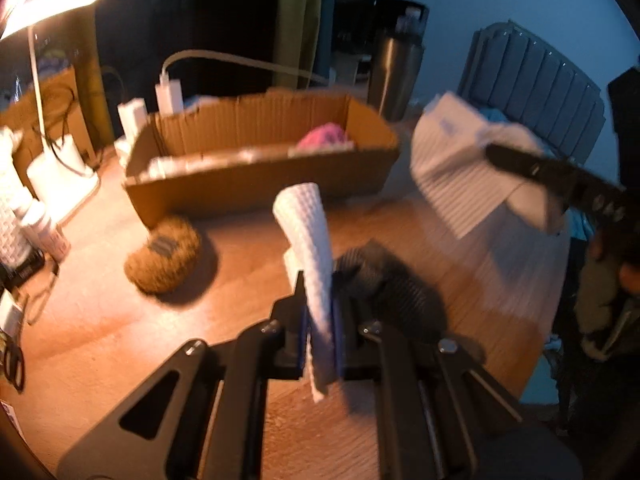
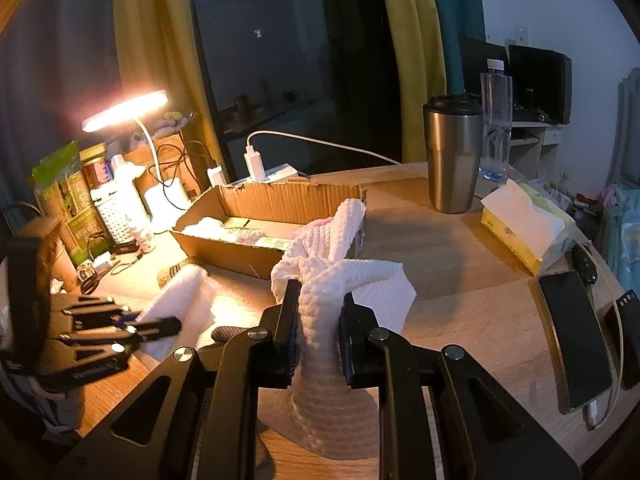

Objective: Organize soft objects
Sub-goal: 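Carry both white towels over the box with both grippers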

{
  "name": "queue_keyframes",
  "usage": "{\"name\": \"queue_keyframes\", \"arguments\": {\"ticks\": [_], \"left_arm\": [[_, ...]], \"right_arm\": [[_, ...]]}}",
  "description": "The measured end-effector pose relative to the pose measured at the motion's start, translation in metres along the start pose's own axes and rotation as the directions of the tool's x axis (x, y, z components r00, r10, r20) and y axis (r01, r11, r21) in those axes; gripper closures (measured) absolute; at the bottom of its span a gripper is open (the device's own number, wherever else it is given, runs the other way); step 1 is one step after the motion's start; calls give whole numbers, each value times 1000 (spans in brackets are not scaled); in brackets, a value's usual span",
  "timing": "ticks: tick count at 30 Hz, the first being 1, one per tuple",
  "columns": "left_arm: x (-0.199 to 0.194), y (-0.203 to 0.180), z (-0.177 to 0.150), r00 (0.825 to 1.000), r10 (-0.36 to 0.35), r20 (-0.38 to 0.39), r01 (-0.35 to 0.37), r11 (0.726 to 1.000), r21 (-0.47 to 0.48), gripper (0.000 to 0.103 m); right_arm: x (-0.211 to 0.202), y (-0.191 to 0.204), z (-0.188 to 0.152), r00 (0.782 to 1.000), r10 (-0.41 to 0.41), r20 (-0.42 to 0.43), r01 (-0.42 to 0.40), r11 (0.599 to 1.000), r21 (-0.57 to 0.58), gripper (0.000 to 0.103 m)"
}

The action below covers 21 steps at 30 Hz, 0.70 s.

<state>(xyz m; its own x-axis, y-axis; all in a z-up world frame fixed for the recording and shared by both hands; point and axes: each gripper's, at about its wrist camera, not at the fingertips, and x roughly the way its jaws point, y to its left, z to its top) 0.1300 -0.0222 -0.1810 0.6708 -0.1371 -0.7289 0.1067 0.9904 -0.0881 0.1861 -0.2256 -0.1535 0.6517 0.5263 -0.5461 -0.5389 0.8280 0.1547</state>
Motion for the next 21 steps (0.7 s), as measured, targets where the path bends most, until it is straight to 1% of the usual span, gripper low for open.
{"name": "queue_keyframes", "arguments": {"ticks": [6,9,11,16,21], "left_arm": [[-26,-1,19,997,-12,79,11,1000,9,94],[-39,0,32,991,-13,130,12,1000,13,94],[-49,-2,43,985,-14,173,11,1000,17,94],[-56,-7,69,968,-13,252,7,1000,25,94],[-59,-7,88,954,-13,298,10,1000,10,94]], "right_arm": [[-4,3,7,1000,3,18,-3,1000,-10,84],[-4,4,13,1000,3,27,-2,1000,-18,84],[-3,5,20,999,2,35,-1,1000,-32,84],[-5,7,37,998,-1,67,5,998,-62,84],[-7,14,55,995,3,99,7,996,-94,84]]}}
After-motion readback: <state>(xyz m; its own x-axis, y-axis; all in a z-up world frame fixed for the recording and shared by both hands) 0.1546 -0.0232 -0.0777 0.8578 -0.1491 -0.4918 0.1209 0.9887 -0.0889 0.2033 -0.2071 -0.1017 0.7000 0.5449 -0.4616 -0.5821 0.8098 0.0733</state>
